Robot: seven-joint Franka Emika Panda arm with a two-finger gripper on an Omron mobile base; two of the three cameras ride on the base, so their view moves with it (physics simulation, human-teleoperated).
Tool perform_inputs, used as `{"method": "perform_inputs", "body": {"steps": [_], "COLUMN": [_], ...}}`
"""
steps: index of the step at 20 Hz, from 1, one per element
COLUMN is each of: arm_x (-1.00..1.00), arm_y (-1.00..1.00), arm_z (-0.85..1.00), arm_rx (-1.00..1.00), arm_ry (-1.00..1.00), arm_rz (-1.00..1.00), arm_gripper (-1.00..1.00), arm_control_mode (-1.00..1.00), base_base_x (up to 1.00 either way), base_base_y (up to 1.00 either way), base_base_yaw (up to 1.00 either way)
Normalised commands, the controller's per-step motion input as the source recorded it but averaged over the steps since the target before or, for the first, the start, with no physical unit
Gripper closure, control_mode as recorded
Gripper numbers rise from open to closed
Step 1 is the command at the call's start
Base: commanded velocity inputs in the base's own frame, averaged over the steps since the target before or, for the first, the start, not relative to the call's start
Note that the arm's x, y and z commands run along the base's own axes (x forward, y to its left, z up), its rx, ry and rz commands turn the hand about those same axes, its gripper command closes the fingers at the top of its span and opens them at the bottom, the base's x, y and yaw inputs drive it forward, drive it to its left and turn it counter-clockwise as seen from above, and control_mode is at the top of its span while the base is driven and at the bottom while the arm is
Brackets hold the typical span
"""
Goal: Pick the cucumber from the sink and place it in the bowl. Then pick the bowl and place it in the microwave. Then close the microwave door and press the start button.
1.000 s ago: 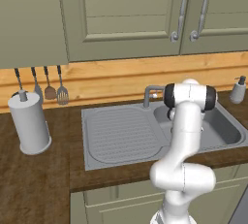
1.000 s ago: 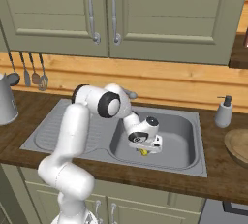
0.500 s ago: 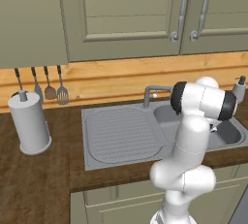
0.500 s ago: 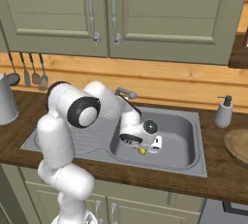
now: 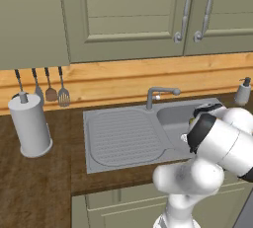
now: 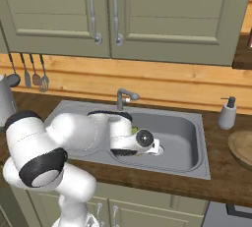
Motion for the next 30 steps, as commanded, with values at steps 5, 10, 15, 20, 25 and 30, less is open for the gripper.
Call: {"method": "perform_inputs", "body": {"steps": [5, 10, 15, 20, 25, 30], "arm_x": [-0.13, -0.44, -0.62, -0.16, -0.22, -0.14], "arm_y": [-0.01, 0.01, 0.2, 0.64, 0.56, 0.22], "arm_z": [1.0, 0.98, 0.75, 0.17, 0.09, 0.19], "arm_rx": [0.09, 0.07, 0.0, -0.06, -0.13, -0.1], "arm_ry": [0.0, 0.07, 0.09, 0.02, 0.01, 0.0], "arm_rz": [0.0, 0.0, -0.04, 0.0, 0.0, -0.02], "arm_gripper": [1.0, 1.0, 1.0, 1.0, 1.0, 1.0], "arm_control_mode": [-1.0, -1.0, -1.0, -1.0, -1.0, -1.0], "base_base_x": [0.0, 0.0, 0.0, 0.0, 0.0, 0.0], "base_base_y": [0.0, 0.0, 0.0, 0.0, 0.0, 0.0], "base_base_yaw": [0.0, 0.0, 0.0, 0.0, 0.0, 0.0]}}
